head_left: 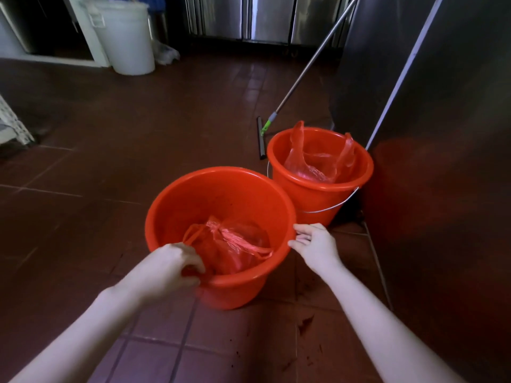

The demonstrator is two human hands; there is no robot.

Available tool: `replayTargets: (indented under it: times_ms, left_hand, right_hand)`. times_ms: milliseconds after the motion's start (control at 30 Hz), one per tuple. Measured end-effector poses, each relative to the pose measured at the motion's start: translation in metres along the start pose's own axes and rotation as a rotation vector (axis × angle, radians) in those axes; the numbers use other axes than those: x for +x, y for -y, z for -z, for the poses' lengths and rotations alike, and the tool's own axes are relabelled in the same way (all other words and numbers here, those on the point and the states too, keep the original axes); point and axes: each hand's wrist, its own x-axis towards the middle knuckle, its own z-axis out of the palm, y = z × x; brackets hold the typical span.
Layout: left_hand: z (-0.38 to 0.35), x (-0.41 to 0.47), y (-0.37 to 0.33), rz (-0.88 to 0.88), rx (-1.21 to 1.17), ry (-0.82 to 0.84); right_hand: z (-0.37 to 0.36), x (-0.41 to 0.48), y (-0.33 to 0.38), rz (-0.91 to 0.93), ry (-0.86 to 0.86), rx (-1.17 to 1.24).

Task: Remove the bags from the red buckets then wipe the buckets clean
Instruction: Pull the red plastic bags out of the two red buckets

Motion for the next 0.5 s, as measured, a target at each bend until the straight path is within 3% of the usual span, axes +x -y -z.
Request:
replayTargets:
  times_ms: [233, 300, 433, 500]
  left_hand:
    - [-0.002, 0.028, 0.018, 0.16, 0.062, -0.12]
    - [-0.005, 0.039, 0.018, 0.2, 0.069, -0.148]
    - [-0.014, 0.066, 0.012, 0.262, 0.075, -0.238]
    - [-0.018, 0.082, 0.007, 0.294, 0.083, -0.277]
  right_hand:
    - [-0.015, 0.062, 0.025, 0.058, 0.119, -0.128]
    - [-0.003, 0.077, 0.026, 0.129, 0.093, -0.286]
    - [0.033, 0.11, 0.019, 0.22, -0.133, -0.728]
    - [0.044, 0.124, 0.014, 0.196, -0.101, -0.881]
